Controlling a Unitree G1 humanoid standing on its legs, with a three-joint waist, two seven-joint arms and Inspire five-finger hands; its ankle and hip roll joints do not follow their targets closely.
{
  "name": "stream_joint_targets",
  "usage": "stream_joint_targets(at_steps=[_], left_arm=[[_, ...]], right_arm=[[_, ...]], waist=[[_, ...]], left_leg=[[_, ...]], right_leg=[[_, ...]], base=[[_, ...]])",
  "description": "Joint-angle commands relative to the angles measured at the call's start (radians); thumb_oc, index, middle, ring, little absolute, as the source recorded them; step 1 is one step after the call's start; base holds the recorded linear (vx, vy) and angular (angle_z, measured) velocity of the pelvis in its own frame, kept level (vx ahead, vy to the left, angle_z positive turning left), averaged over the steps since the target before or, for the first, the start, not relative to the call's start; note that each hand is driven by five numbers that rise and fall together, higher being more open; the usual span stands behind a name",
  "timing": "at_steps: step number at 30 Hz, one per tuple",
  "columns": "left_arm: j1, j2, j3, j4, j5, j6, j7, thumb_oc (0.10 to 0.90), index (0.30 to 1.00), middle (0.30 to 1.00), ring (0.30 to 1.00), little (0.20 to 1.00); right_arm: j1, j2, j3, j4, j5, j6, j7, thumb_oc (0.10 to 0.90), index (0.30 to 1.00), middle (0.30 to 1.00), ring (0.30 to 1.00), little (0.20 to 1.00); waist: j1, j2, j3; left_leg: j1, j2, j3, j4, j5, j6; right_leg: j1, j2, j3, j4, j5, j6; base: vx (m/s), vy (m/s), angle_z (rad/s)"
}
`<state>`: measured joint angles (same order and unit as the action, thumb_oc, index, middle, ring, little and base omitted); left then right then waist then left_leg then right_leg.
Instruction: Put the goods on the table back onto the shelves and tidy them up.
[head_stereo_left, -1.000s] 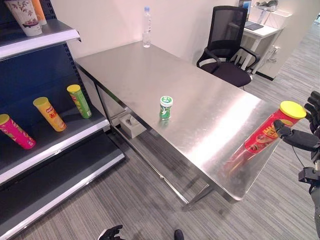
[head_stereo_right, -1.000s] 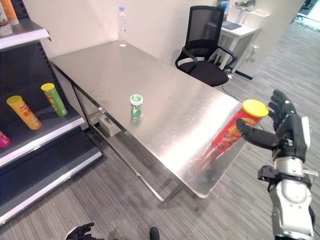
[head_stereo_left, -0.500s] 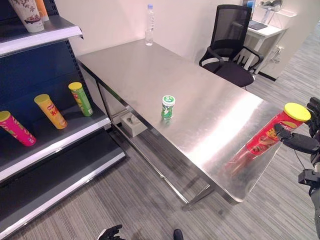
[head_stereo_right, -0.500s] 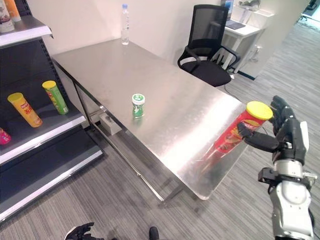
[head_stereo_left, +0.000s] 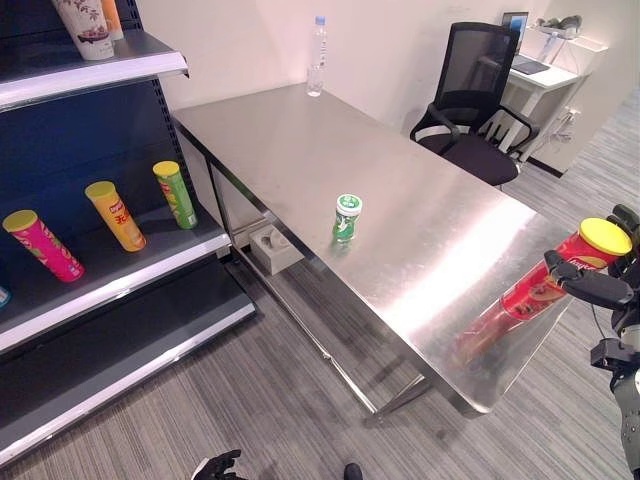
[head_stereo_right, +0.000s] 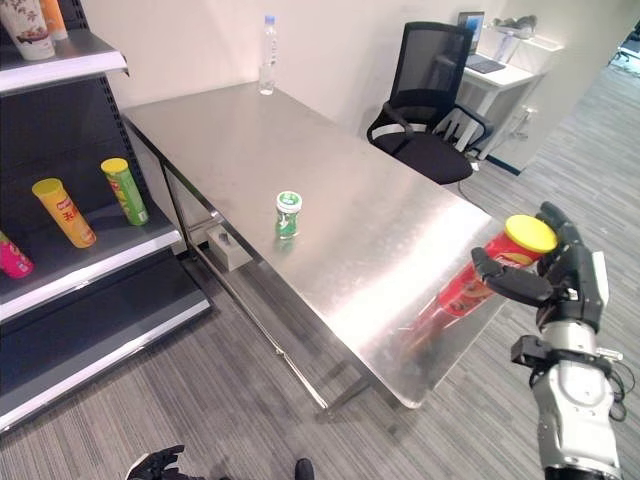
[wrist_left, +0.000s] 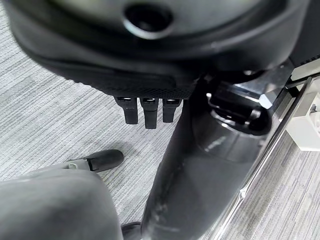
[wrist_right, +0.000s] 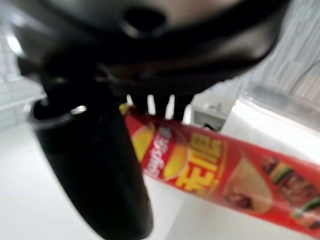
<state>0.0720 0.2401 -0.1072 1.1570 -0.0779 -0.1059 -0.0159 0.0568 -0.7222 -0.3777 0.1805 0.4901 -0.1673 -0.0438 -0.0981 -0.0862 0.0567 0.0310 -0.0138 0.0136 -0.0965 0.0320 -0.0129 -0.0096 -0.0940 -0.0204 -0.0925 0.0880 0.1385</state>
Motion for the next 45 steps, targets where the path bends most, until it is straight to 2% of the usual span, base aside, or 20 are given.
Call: stream_joint_targets(at_steps=[1, 12, 18, 38, 39, 40, 41, 45], left_arm=[[-0.035, 0.036, -0.022, -0.015, -0.014, -0.03, -0.008, 0.8, 0.9, 0.9, 0.9, 0.9], [-0.038, 0.04, -0.048, -0.022, -0.029, -0.033, -0.017, 0.8, 0.9, 0.9, 0.9, 0.9], [-0.032, 0.044, -0.053, -0.021, -0.035, -0.032, -0.024, 0.8, 0.9, 0.9, 0.9, 0.9], [-0.03, 0.046, -0.059, -0.016, -0.041, -0.03, -0.03, 0.8, 0.9, 0.9, 0.9, 0.9], [-0.03, 0.046, -0.059, -0.016, -0.041, -0.03, -0.03, 0.8, 0.9, 0.9, 0.9, 0.9], [-0.028, 0.047, -0.061, -0.018, -0.042, -0.031, -0.03, 0.8, 0.9, 0.9, 0.9, 0.9], [-0.028, 0.047, -0.061, -0.017, -0.043, -0.03, -0.03, 0.8, 0.9, 0.9, 0.9, 0.9], [-0.026, 0.047, -0.063, -0.017, -0.045, -0.03, -0.03, 0.8, 0.9, 0.9, 0.9, 0.9]], right_arm=[[-0.129, -0.155, -0.067, 0.029, 0.003, -0.06, -0.012, 0.8, 0.9, 0.9, 0.9, 0.9], [-0.182, -0.259, -0.014, 0.118, 0.066, -0.034, 0.036, 0.8, 0.9, 0.9, 0.9, 0.9], [-0.2, -0.272, 0.012, 0.13, 0.128, -0.03, 0.071, 0.8, 0.9, 0.9, 0.9, 0.9], [-0.235, -0.312, 0.064, 0.19, 0.148, -0.004, 0.103, 0.8, 0.9, 0.9, 0.9, 0.9], [-0.236, -0.312, 0.064, 0.19, 0.148, -0.004, 0.103, 0.733, 0.799, 0.799, 0.799, 0.799], [-0.241, -0.32, 0.068, 0.198, 0.144, -0.006, 0.1, 0.483, 0.425, 0.425, 0.425, 0.425], [-0.245, -0.322, 0.071, 0.202, 0.142, -0.006, 0.099, 0.4, 0.3, 0.3, 0.3, 0.3], [-0.257, -0.325, 0.077, 0.208, 0.139, -0.007, 0.093, 0.4, 0.3, 0.3, 0.3, 0.3]], waist=[[0.042, -0.018, -0.024], [0.043, -0.034, -0.022], [0.045, -0.038, -0.021], [0.05, -0.045, -0.019], [0.049, -0.045, -0.019], [0.05, -0.046, -0.019], [0.05, -0.047, -0.019], [0.052, -0.049, -0.018]], left_leg=[[0.064, 0.049, 0.073, 0.012, -0.123, -0.057], [0.062, 0.052, 0.074, 0.012, -0.121, -0.062], [0.062, 0.054, 0.074, 0.012, -0.12, -0.063], [0.058, 0.053, 0.071, 0.012, -0.117, -0.066], [0.058, 0.053, 0.071, 0.012, -0.117, -0.066], [0.057, 0.055, 0.071, 0.013, -0.117, -0.066], [0.056, 0.054, 0.071, 0.013, -0.117, -0.066], [0.056, 0.056, 0.071, 0.013, -0.116, -0.067]], right_leg=[[-0.006, -0.029, 0.021, 0.013, -0.034, 0.092], [-0.006, -0.028, 0.022, 0.014, -0.032, 0.093], [-0.004, -0.027, 0.02, 0.013, -0.035, 0.092], [-0.007, -0.028, 0.016, 0.013, -0.034, 0.093], [-0.007, -0.028, 0.016, 0.013, -0.034, 0.093], [-0.007, -0.028, 0.016, 0.013, -0.033, 0.093], [-0.007, -0.028, 0.015, 0.013, -0.033, 0.093], [-0.007, -0.027, 0.013, 0.013, -0.033, 0.093]], base=[[0.0, 0.0, 0.0], [0.0, 0.0, 0.0], [0.0, 0.0, 0.0], [0.0, 0.0, 0.0], [0.0, 0.0, 0.0], [0.0, 0.0, 0.0], [0.0, 0.0, 0.0], [0.0, 0.0, 0.0]])
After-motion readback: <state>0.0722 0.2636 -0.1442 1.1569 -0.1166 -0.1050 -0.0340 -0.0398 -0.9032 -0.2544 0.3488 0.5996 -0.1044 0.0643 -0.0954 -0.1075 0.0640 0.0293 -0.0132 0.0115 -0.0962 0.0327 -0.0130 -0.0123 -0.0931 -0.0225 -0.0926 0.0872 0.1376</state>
